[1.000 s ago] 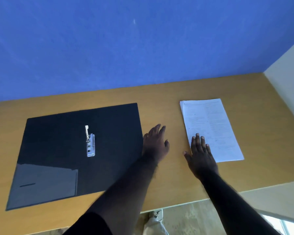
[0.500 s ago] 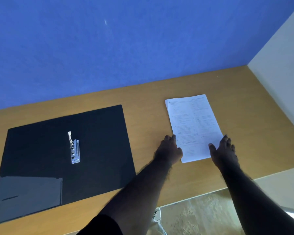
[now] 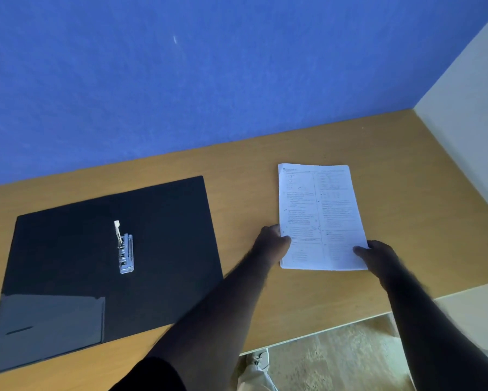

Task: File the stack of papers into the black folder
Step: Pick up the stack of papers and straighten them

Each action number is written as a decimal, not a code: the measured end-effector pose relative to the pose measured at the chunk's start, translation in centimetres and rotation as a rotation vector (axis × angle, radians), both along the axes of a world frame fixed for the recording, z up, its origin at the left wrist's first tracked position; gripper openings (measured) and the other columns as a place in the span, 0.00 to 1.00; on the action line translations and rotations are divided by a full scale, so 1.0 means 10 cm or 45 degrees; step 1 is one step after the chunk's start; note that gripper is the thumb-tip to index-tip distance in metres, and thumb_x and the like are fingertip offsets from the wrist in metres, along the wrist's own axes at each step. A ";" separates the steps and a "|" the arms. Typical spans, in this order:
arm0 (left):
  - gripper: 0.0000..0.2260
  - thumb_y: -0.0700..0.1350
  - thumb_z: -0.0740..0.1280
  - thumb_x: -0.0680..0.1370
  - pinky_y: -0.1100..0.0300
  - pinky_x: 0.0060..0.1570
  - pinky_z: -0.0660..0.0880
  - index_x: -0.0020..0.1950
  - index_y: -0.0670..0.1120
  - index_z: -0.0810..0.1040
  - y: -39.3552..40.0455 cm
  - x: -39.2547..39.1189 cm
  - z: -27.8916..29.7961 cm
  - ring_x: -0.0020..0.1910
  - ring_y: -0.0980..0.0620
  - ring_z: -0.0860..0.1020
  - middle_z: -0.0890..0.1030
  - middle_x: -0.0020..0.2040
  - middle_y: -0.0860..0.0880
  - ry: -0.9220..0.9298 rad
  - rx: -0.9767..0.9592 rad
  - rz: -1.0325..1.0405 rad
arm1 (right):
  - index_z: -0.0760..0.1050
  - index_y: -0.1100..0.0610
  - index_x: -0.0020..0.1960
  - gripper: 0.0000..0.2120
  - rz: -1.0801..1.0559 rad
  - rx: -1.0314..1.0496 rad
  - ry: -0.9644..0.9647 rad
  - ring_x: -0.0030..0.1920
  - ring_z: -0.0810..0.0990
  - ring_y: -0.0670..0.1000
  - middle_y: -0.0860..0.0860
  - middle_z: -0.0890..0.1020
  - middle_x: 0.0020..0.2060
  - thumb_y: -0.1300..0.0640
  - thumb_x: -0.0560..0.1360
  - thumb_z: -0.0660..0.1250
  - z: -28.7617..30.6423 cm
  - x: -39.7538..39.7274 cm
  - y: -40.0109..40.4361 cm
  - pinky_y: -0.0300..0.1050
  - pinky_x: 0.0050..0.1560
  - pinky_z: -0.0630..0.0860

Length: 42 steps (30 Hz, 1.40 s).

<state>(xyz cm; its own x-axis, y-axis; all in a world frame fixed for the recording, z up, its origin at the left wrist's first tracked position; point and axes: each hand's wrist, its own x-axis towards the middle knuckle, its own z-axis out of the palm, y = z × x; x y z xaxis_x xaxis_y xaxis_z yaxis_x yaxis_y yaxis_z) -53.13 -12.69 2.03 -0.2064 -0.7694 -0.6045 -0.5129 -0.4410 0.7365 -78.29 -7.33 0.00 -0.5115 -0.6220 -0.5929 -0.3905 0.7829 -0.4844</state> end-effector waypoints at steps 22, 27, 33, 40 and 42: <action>0.11 0.38 0.64 0.80 0.39 0.63 0.76 0.60 0.42 0.80 -0.38 1.08 0.30 0.57 0.43 0.83 0.84 0.58 0.44 0.453 -0.028 0.608 | 0.73 0.53 0.69 0.27 0.370 -0.276 -0.848 0.60 0.83 0.57 0.52 0.84 0.60 0.63 0.71 0.72 0.31 0.88 0.06 0.65 0.60 0.80; 0.12 0.37 0.63 0.81 0.44 0.60 0.78 0.64 0.44 0.77 -0.33 1.05 0.64 0.60 0.42 0.81 0.83 0.62 0.42 0.754 -0.270 0.531 | 0.80 0.52 0.62 0.18 0.293 -0.641 -0.770 0.57 0.85 0.53 0.48 0.87 0.57 0.64 0.75 0.73 0.62 0.93 -0.21 0.56 0.56 0.82; 0.15 0.34 0.61 0.82 0.57 0.55 0.79 0.69 0.39 0.72 -0.32 1.11 0.89 0.61 0.46 0.80 0.80 0.65 0.40 0.777 -0.430 0.431 | 0.86 0.48 0.54 0.13 0.261 -0.863 -0.780 0.57 0.86 0.52 0.50 0.87 0.55 0.61 0.73 0.77 0.86 0.96 -0.32 0.59 0.57 0.81; 0.17 0.32 0.58 0.82 0.37 0.69 0.69 0.71 0.38 0.69 -0.13 1.11 0.69 0.67 0.39 0.76 0.77 0.67 0.37 0.587 -0.368 0.374 | 0.79 0.48 0.64 0.23 0.293 -1.004 -0.878 0.62 0.82 0.57 0.54 0.84 0.59 0.64 0.73 0.76 0.72 1.08 -0.22 0.58 0.57 0.82; 0.17 0.32 0.58 0.82 0.37 0.69 0.69 0.71 0.39 0.69 -0.11 1.11 0.65 0.67 0.40 0.75 0.77 0.67 0.38 0.560 -0.354 0.368 | 0.77 0.50 0.66 0.23 0.291 -1.016 -0.885 0.62 0.82 0.55 0.53 0.84 0.59 0.62 0.72 0.75 0.70 1.11 -0.20 0.55 0.56 0.83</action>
<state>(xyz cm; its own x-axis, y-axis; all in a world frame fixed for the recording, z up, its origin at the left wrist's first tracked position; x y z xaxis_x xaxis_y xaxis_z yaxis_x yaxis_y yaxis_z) -42.02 -13.80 8.56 -0.1507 -0.9489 -0.2774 -0.0213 -0.2774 0.9605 -67.18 -9.32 6.98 -0.0425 -0.9950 -0.0903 0.0698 0.0872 -0.9937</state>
